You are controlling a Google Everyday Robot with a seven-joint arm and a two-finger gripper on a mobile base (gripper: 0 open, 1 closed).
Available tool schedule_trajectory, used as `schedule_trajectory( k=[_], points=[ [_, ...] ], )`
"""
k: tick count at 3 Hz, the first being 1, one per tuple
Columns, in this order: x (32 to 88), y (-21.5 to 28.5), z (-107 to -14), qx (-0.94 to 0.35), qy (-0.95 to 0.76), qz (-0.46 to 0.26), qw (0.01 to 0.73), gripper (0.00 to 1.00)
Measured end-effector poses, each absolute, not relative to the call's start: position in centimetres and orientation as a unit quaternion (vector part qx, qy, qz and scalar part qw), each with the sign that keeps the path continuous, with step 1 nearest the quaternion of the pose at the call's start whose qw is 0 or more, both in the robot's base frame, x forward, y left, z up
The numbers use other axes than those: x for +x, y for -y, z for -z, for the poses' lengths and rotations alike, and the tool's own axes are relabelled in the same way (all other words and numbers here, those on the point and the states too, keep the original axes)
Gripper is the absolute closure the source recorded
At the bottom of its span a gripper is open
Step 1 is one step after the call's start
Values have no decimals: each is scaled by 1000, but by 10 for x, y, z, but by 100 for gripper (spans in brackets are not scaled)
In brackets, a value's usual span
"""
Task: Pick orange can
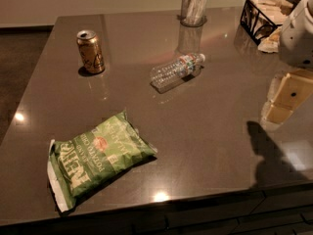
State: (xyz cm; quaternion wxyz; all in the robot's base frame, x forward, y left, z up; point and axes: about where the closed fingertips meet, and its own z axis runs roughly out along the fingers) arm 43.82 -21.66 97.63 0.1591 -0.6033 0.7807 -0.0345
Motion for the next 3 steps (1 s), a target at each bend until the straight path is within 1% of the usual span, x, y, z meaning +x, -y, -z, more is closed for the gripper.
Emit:
schedule_trajectory(
  k=[1, 2, 3],
  points=[
    [438, 217, -976, -603, -781, 35, 159, 0],
    [455, 208, -982, -605, -778, 16, 170, 0],
    [494, 184, -990, -606, -770, -20, 199, 0]
  ],
)
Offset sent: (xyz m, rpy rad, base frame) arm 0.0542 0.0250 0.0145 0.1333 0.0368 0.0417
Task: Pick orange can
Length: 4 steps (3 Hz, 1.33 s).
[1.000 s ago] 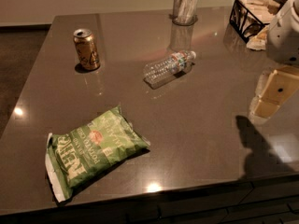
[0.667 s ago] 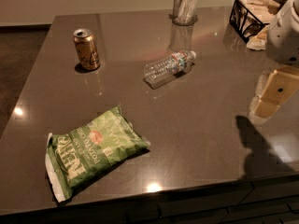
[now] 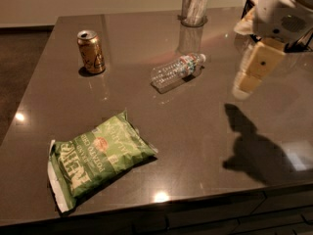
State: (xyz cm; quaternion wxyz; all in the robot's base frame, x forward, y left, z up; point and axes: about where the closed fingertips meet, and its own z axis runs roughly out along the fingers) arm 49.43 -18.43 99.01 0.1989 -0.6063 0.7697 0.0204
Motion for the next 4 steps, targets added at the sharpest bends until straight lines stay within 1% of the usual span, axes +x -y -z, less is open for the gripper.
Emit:
schedule_trajectory(
  k=[1, 4],
  points=[
    [532, 155, -999, -606, -759, -60, 231, 0],
    [631, 16, -989, -563, -760, -100, 310, 0]
  ],
)
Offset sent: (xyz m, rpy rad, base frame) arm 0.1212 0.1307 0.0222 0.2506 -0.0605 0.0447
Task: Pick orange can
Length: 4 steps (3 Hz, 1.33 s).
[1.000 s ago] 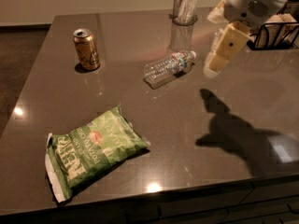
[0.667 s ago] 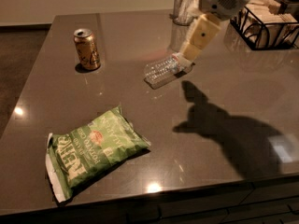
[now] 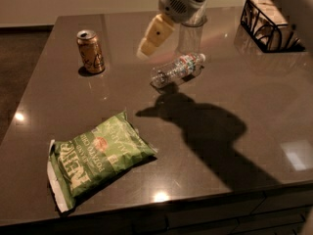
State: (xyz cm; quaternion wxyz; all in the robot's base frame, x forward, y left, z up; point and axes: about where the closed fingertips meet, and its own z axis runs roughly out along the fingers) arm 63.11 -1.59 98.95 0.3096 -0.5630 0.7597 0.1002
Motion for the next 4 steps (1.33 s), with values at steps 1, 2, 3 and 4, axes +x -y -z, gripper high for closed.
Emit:
schedule_trajectory(
  k=[1, 2, 3, 4],
  points=[
    [654, -25, -978, -534, -771, -134, 320, 0],
    [666, -70, -968, -516, -774, -165, 328, 0],
    [679, -112, -959, -510, -772, -167, 341, 0],
    [697, -141, -945, -507, -775, -152, 347, 0]
  ],
)
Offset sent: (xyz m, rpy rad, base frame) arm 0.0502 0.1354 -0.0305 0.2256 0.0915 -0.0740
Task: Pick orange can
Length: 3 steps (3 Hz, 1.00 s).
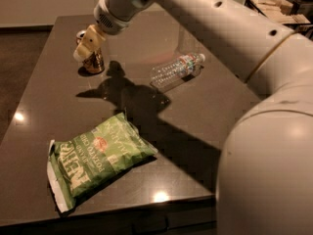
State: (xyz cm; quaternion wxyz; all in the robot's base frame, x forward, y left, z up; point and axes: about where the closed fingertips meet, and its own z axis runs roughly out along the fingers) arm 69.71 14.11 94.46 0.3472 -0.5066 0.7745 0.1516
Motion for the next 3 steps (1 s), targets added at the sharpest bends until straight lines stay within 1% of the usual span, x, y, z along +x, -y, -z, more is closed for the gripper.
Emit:
schedule_trajectory(
  k=[2, 3],
  points=[
    [722, -167, -920, -506, -782, -144, 333, 0],
    [725, -174, -919, -509, -782, -153, 326, 18]
  ],
)
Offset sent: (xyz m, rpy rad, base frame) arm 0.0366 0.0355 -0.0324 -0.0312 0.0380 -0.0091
